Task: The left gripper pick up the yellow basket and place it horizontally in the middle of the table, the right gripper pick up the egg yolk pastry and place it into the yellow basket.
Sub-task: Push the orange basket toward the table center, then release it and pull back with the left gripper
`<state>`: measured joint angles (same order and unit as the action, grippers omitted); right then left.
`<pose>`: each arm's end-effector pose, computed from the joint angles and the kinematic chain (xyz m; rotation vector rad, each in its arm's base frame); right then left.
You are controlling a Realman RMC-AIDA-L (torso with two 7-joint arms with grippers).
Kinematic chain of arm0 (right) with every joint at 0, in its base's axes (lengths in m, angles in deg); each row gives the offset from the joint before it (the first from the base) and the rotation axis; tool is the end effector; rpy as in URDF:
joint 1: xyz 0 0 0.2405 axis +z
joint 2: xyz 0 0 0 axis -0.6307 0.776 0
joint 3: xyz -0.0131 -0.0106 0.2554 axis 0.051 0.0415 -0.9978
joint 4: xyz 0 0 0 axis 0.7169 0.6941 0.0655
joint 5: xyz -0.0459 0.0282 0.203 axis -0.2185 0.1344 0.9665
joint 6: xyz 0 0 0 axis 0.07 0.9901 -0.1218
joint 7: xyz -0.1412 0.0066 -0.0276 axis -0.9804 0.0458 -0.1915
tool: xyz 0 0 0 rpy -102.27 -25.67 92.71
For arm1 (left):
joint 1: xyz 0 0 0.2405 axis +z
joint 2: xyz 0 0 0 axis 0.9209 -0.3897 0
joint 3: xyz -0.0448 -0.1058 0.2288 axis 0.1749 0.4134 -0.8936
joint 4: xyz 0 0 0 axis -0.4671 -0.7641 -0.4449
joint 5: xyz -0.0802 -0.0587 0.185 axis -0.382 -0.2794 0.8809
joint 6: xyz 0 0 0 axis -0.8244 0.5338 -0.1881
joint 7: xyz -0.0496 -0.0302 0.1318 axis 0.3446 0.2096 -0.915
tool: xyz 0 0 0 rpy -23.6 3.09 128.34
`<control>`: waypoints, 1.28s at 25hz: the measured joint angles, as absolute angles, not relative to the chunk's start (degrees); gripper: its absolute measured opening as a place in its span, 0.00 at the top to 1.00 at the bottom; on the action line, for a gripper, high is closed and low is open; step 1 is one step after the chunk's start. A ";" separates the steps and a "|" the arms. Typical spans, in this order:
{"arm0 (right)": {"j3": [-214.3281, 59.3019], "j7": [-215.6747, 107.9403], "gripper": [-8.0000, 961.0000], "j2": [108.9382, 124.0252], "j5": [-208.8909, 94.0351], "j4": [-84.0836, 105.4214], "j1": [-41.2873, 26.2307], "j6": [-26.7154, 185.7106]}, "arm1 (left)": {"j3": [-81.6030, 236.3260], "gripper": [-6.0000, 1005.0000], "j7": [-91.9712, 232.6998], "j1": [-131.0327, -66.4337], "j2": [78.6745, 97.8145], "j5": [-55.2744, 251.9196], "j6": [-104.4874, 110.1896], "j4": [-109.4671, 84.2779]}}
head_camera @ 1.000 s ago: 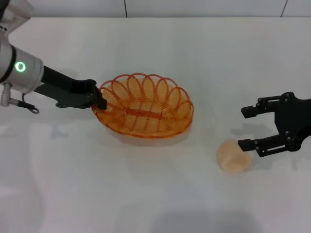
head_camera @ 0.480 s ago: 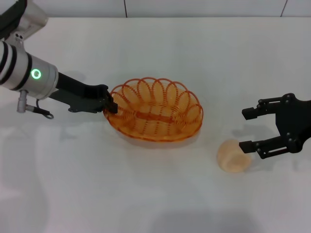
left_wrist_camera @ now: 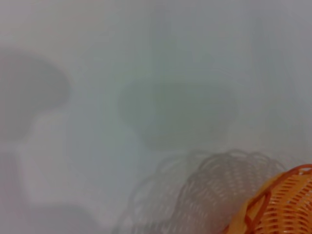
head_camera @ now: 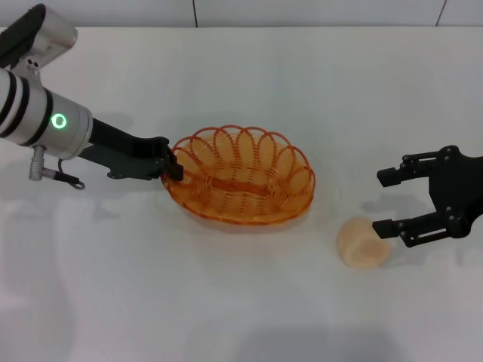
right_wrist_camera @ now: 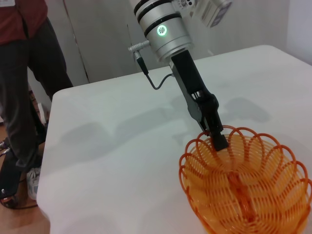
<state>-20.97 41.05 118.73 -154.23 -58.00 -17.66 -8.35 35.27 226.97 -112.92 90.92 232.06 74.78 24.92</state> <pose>0.2127 0.3095 0.0447 -2.9728 0.3171 0.3026 -0.2406 0.3872 -0.0140 -2.1797 -1.9360 0.0150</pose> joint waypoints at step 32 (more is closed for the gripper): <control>-20.94 41.03 0.24 118.73 -154.35 -57.53 -17.59 -8.30 | 35.64 0.26 218.57 -110.30 89.42 223.49 75.92 26.41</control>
<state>-20.94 41.03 118.73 -154.35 -57.53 -17.59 -8.30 35.64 218.57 -110.30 89.42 223.49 75.92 26.41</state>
